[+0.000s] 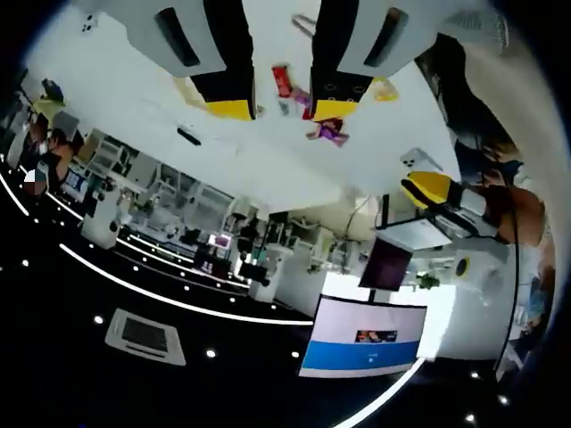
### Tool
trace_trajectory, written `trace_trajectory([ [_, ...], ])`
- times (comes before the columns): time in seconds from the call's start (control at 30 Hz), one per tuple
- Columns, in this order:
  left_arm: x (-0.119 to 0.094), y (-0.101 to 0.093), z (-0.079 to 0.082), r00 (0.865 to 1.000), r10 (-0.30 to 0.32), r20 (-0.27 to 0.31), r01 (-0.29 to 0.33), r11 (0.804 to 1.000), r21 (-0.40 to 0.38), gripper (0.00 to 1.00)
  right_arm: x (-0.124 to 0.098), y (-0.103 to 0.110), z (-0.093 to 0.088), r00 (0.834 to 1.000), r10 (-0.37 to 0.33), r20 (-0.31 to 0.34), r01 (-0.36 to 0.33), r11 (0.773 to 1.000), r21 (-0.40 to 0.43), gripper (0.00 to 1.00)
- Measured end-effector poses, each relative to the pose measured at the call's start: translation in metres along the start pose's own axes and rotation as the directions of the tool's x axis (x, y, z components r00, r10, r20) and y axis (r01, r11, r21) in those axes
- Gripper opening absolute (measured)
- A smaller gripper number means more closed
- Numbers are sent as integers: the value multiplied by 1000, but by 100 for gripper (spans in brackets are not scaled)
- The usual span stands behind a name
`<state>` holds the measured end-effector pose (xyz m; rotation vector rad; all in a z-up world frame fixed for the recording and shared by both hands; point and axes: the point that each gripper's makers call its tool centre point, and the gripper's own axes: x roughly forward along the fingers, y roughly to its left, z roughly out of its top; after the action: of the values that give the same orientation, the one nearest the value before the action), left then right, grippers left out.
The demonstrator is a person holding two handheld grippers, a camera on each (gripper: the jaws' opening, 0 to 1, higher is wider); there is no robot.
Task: Place the target food into the container with the food tongs after gripping and lifting it, then release it inside without dropping or visibly crushing the food.
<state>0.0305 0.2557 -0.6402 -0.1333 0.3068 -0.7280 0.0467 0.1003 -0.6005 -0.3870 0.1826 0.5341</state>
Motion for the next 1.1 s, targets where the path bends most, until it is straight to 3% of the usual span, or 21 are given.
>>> trace_trajectory([
  [0.07, 6, 0, 3, 1000, -11, 1, 11, 1000, 4, 16, -10, -17, 9, 998, -54, 31, 52, 998, 47, 27],
  [0.2, 17, -4, 10, 1000, -20, 6, 20, 1000, 14, 17, -31, -54, 22, 983, -163, 86, 151, 980, 131, 45],
  [0.3, 22, -10, 23, 999, -17, 31, 16, 1000, 15, 17, -50, -83, 38, 966, -222, 131, 208, 972, 109, 52],
  [0.5, 30, -27, 51, 996, -26, 86, 29, 999, -29, 14, -70, -124, 63, 937, -269, 223, 212, 944, 251, 53],
  [0.6, 36, -32, 57, 997, -5, 81, 5, 1000, -1, 14, -73, -140, 67, 932, -264, 249, 199, 945, 257, 54],
  [0.67, 40, -35, 57, 997, 10, 80, -10, 1000, 0, 14, -74, -147, 71, 925, -249, 286, 182, 953, 243, 55],
  [0.87, 52, -44, 50, 997, 50, 67, -49, 999, -7, 17, -86, -205, 71, 899, -299, 319, 223, 941, 253, 64],
  [0.93, 57, -47, 51, 997, 50, 66, -50, 999, -7, 17, -87, -214, 72, 892, -310, 329, 233, 939, 251, 68],
  [1.0, 63, -49, 55, 996, 51, 69, -51, 999, -4, 18, -92, -235, 78, 850, -370, 374, 283, 921, 269, 84],
  [1.03, 68, -52, 61, 995, 55, 79, -54, 998, -12, 18, -95, -240, 83, 830, -377, 412, 275, 918, 285, 87],
  [1.1, 72, -56, 69, 994, 49, 94, -48, 999, -8, 19, -102, -242, 84, 826, -373, 423, 253, 915, 314, 84],
])
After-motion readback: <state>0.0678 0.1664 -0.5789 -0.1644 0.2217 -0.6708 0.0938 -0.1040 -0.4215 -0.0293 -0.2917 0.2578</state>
